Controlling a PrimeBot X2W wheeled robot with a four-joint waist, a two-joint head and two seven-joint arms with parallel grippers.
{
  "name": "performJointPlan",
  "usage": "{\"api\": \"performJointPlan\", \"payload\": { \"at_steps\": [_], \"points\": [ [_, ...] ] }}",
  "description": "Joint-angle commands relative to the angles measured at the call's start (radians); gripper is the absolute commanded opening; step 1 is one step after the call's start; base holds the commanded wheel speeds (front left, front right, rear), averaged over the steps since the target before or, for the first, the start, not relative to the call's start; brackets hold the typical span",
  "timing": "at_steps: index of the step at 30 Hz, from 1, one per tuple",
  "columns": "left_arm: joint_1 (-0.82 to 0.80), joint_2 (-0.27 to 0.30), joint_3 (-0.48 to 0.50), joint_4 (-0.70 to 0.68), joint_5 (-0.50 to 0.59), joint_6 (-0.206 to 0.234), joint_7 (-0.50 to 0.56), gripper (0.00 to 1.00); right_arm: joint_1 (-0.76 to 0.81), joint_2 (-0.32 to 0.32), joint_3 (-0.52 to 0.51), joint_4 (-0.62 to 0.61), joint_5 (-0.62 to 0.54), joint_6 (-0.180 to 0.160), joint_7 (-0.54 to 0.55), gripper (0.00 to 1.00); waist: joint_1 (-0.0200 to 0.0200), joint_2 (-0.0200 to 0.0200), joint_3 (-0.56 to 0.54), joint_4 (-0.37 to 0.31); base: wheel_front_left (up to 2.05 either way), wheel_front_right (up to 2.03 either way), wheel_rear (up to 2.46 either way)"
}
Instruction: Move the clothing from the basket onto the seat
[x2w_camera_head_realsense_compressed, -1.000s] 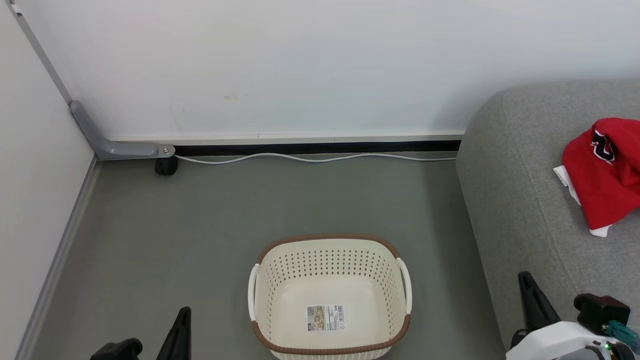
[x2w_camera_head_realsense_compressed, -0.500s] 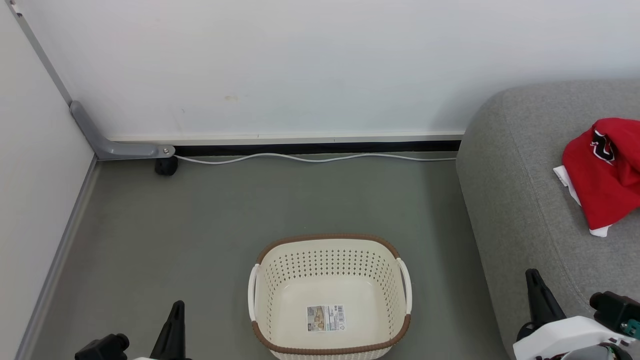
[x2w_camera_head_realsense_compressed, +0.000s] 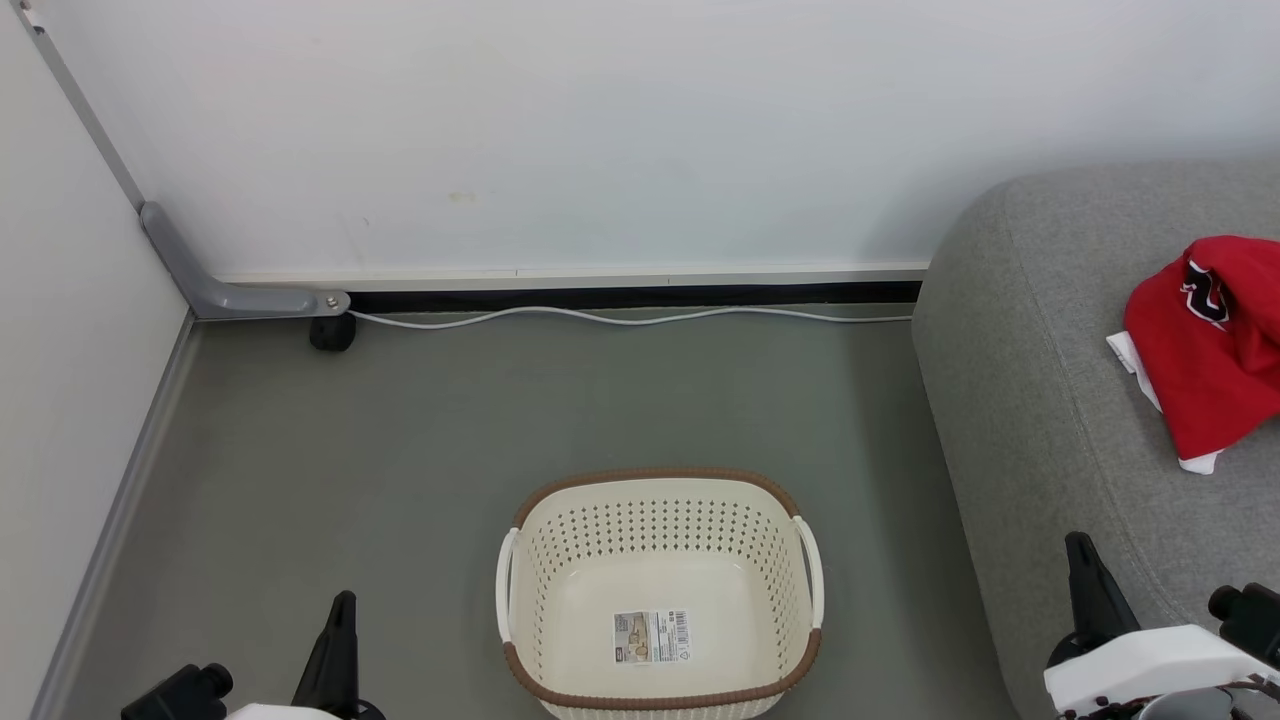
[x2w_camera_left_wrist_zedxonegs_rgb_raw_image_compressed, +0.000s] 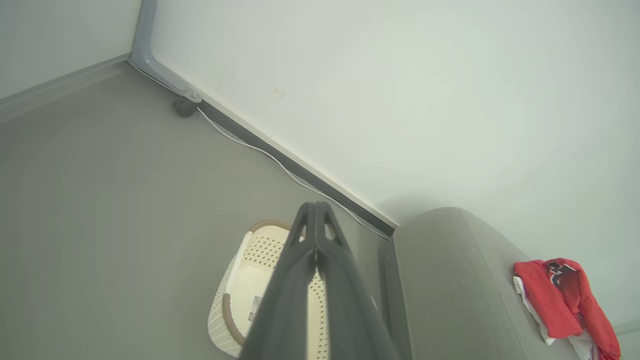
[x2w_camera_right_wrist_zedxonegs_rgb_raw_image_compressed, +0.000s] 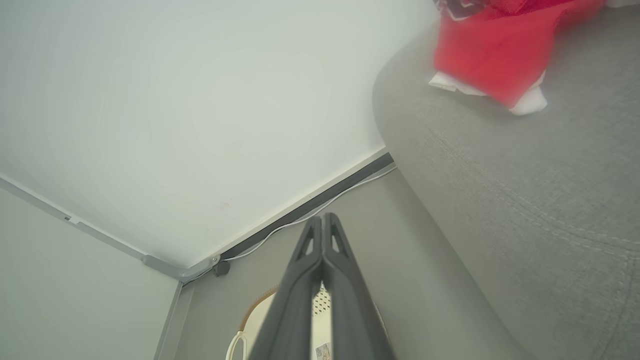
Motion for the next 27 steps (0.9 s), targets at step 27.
{"api": "performJointPlan", "payload": {
  "at_steps": [27],
  "points": [
    [-0.087, 0.018, 0.046, -0.057, -0.299, -0.001, 0.080, 0.00, -0.034, -0.002, -0.029, -0.073, 0.314, 0.002, 0.083, 0.00, -0.0001, 0.0000, -0.001, 0.000, 0.00, 0.00, 0.00]
  ]
}}
